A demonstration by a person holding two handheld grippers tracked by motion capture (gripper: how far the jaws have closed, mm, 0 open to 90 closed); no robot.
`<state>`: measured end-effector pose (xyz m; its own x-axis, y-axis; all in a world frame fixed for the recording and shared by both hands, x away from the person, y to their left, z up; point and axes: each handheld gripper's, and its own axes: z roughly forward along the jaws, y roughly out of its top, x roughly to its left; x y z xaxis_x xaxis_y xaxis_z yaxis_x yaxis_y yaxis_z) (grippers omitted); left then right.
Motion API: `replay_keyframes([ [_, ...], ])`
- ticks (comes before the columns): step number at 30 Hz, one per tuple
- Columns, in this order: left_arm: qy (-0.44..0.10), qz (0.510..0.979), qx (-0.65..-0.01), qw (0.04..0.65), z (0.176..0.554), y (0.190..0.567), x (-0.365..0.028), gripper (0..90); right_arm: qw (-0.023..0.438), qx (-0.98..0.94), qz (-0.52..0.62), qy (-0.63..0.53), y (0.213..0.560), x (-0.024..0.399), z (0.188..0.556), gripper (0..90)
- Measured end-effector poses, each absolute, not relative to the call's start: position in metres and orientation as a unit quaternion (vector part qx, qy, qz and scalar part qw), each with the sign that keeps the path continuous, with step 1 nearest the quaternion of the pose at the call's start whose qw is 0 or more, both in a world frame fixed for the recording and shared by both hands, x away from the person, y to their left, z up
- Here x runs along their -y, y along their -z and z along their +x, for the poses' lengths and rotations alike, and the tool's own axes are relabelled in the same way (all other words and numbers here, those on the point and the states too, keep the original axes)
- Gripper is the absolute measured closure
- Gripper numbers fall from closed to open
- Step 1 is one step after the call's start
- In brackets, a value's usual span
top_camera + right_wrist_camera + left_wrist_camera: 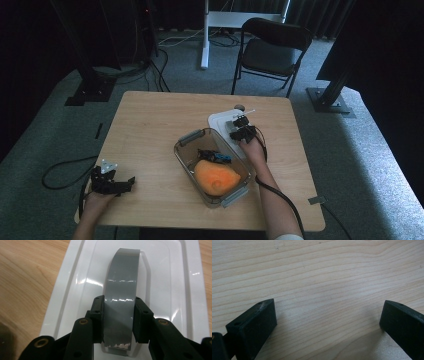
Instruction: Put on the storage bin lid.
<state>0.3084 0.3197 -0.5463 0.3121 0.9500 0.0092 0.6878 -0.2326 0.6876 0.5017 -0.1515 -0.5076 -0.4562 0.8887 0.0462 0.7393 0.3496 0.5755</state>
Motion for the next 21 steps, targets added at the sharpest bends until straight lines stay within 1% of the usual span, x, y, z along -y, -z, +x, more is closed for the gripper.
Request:
replay_keyframes([
  [7, -0.22, 0.754, -0.543, 0.297, 0.308, 0.546, -0.32, 1.3, 0.14, -0.803, 0.51, -0.275, 0.503, 0.164, 0.496, 66.9],
  [21, -0.22, 0.754, -0.543, 0.297, 0.308, 0.546, -0.32, 1.3, 0.16, -0.799, 0.503, -0.287, 0.477, 0.194, 0.47, 67.0],
])
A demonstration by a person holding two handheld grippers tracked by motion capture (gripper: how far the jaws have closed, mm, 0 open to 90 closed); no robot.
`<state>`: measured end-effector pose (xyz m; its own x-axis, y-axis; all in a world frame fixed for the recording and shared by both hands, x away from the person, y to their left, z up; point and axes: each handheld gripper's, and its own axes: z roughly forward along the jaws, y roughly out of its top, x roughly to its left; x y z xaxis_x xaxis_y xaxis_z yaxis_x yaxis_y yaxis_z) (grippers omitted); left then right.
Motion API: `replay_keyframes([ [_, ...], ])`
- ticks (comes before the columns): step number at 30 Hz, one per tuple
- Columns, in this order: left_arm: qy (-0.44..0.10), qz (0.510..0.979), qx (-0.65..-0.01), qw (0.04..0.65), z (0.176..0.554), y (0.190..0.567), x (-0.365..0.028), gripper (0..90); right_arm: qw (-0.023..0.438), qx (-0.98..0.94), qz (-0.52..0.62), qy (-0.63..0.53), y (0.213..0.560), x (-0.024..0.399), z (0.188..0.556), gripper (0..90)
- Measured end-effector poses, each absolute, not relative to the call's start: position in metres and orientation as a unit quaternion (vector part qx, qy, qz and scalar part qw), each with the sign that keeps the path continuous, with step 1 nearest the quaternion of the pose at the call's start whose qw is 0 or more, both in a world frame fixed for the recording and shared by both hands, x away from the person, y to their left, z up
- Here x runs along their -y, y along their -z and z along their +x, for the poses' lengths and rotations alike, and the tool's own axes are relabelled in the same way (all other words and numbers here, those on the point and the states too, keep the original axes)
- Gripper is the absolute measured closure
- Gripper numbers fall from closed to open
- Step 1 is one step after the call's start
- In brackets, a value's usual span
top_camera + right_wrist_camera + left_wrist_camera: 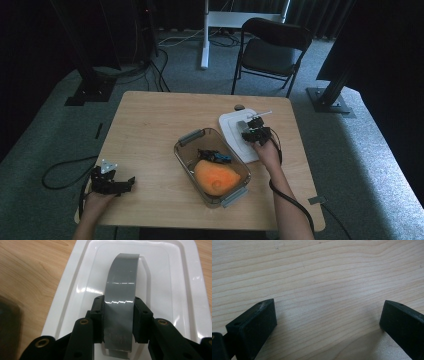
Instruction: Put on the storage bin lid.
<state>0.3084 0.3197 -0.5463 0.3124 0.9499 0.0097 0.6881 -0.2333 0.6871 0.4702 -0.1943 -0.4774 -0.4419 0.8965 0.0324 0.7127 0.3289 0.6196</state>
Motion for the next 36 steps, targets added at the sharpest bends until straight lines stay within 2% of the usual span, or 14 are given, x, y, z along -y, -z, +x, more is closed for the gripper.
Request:
replay_keyframes([
  [14, -0.221, 0.753, -0.544, 0.297, 0.308, 0.546, -0.32, 1.3, 0.181, -0.781, 0.506, -0.319, 0.436, 0.225, 0.43, 67.0],
  [36, -0.221, 0.754, -0.543, 0.297, 0.308, 0.546, -0.32, 1.3, 0.217, -0.777, 0.459, -0.372, 0.372, 0.217, 0.372, 67.2],
])
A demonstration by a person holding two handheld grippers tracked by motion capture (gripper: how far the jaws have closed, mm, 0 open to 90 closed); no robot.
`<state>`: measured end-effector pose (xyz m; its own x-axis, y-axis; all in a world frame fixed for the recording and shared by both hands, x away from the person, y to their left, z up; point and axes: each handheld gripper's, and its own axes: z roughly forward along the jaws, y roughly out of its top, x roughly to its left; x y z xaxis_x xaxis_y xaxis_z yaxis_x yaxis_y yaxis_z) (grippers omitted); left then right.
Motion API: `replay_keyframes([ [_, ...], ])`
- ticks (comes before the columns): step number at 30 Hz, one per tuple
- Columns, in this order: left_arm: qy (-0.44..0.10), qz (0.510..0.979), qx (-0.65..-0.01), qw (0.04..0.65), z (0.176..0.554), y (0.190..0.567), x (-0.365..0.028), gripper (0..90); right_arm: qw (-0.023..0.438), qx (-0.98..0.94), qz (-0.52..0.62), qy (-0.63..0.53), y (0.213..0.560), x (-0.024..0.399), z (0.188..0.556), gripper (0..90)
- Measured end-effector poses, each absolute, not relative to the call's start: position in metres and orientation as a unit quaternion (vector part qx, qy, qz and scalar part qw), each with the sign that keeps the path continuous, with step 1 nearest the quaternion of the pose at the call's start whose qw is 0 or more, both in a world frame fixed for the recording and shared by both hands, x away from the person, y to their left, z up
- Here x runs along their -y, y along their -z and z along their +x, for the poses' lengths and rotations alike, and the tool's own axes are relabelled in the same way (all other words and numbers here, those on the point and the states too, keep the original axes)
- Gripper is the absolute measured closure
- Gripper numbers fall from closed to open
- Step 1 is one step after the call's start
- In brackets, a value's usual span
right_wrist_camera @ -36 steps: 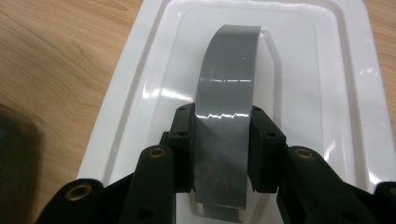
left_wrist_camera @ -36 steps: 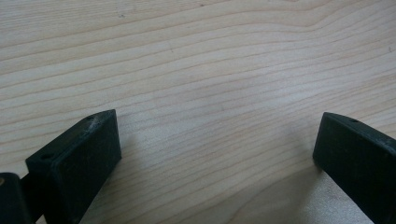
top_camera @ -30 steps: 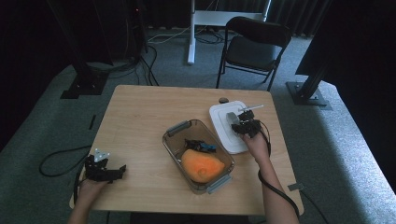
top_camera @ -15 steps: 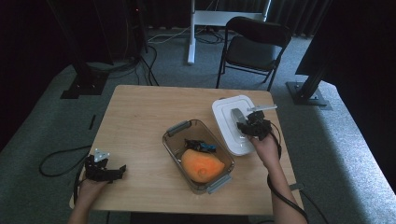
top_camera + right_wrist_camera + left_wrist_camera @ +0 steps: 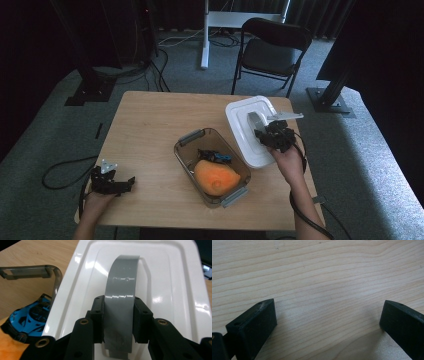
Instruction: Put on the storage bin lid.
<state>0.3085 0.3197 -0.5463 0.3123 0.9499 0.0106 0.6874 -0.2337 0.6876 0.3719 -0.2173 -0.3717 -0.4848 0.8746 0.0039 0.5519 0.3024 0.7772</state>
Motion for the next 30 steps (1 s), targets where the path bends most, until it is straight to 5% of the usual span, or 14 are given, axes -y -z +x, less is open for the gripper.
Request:
replay_keyframes([
  [30, -0.22, 0.754, -0.544, 0.296, 0.308, 0.546, -0.32, 1.3, 0.141, -0.822, 0.368, -0.411, 0.371, 0.143, 0.321, 67.1],
])
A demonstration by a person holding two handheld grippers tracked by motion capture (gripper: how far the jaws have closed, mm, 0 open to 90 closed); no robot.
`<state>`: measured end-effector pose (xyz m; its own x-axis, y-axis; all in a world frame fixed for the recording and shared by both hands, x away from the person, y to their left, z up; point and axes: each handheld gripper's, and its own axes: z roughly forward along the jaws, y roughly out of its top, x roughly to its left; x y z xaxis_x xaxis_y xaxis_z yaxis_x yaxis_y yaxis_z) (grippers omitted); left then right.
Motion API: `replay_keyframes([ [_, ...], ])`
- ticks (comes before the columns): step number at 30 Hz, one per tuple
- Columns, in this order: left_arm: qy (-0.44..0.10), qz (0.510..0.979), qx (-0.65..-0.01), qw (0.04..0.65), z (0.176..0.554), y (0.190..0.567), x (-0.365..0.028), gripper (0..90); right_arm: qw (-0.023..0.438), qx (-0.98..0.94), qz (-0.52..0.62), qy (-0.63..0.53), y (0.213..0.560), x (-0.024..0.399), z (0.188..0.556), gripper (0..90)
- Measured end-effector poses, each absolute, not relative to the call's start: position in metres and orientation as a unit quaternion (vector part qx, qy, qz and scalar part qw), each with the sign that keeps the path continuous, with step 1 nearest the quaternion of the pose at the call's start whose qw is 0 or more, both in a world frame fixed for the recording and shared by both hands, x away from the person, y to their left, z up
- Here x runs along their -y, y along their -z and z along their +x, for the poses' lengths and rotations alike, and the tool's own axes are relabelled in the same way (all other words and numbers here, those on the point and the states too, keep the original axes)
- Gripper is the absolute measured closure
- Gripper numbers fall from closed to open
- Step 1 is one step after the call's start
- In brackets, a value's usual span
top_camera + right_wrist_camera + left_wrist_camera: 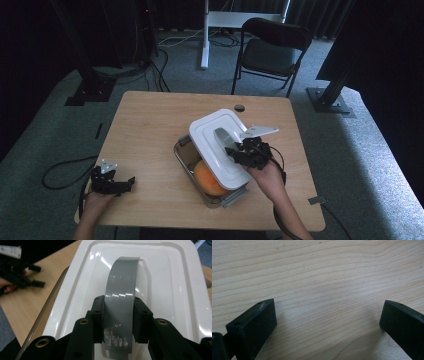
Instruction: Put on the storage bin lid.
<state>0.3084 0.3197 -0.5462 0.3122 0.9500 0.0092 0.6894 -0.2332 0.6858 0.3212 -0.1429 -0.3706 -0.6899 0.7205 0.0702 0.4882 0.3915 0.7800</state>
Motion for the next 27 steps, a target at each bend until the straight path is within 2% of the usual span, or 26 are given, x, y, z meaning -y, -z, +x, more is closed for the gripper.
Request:
replay_keyframes([
  [10, -0.22, 0.754, -0.544, 0.296, 0.308, 0.546, -0.32, 1.3, 0.104, -0.84, 0.346, -0.405, 0.384, 0.116, 0.315, 67.1],
  [27, -0.22, 0.754, -0.543, 0.296, 0.308, 0.546, -0.32, 1.3, 0.089, -0.847, 0.345, -0.394, 0.398, 0.106, 0.315, 67.2],
])
